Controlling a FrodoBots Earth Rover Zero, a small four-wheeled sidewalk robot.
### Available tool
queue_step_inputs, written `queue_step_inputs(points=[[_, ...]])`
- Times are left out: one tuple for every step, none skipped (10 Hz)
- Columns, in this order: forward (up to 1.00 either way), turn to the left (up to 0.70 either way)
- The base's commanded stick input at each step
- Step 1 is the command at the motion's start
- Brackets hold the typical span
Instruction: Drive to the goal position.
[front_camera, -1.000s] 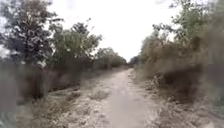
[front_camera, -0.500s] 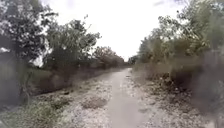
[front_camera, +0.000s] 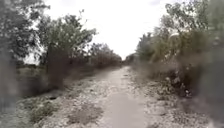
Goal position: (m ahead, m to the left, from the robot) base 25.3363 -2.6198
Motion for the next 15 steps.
queue_step_inputs(points=[[0.7,0.0],[0.7,0.0],[0.7,0.0],[0.7,0.0],[0.7,0.0],[0.7,0.0],[0.7,0.0],[0.7,0.0],[0.7,0.0],[0.7,0.0],[0.7,0.0],[0.7,0.0],[0.7,0.0],[0.7,0.0],[0.7,0.0]])
